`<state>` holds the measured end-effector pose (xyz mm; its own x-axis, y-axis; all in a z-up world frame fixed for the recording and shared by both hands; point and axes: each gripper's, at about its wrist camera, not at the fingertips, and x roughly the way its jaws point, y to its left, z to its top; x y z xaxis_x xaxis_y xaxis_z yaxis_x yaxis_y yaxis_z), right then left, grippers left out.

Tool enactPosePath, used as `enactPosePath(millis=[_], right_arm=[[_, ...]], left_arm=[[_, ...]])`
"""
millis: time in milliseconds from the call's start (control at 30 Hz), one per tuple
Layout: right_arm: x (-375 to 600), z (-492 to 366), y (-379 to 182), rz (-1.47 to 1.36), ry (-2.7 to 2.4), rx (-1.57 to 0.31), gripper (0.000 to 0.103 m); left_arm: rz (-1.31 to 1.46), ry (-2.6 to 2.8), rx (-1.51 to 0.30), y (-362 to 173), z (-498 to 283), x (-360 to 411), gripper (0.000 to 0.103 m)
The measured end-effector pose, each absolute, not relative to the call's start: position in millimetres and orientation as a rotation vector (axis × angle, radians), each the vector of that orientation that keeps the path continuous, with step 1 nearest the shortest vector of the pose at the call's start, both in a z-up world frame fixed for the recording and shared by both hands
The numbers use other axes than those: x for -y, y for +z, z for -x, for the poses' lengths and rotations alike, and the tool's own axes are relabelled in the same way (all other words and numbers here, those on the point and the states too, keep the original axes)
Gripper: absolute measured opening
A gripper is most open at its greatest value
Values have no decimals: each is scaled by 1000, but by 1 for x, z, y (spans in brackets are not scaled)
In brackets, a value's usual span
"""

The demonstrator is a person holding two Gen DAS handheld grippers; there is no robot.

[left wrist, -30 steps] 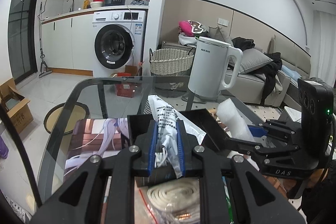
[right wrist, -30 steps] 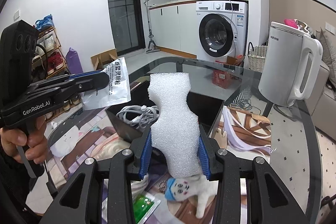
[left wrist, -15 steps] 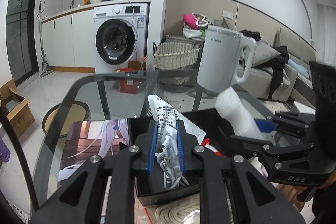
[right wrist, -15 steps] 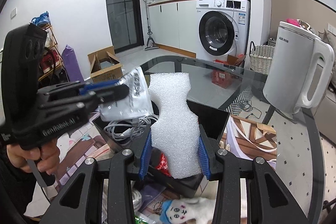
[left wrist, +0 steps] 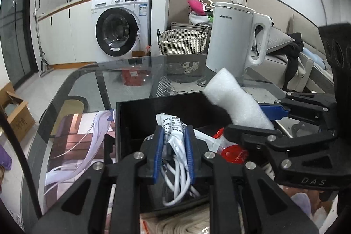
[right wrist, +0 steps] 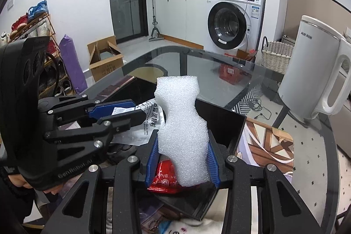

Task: Organize soft objects
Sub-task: 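Lower the sachet with the left gripper while the right lowers the foam block into the box, then open both grippers and withdraw them from the black box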

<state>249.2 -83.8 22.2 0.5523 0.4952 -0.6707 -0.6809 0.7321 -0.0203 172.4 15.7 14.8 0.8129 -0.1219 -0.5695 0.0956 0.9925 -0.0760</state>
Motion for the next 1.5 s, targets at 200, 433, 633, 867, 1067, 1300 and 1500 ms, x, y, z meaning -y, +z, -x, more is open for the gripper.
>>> enactPosePath(millis=[200,433,633,867,1067,1300,1500], right_arm=[[72,-258,13,339,715,-712,39],[69,-261,13,408,720,-715,50],[83,-252,19,403,716,-682,61],[113,-232,34,331,690,-632,91],[152,-217,39,278,623,-622,102],[185,-198,40,217,604,-634,102],[193,-186,33,188,603,-659,103]], left_arm=[[28,-109,-622,12,-176,-13,18],[47,-79,-671,15,-174,-11,20],[74,-111,-667,16,-169,-13,35],[77,-96,-636,24,-159,-14,78],[43,-77,-554,34,-136,-14,103],[59,-59,-541,44,-112,-22,103],[77,-54,-537,46,-88,-26,103]])
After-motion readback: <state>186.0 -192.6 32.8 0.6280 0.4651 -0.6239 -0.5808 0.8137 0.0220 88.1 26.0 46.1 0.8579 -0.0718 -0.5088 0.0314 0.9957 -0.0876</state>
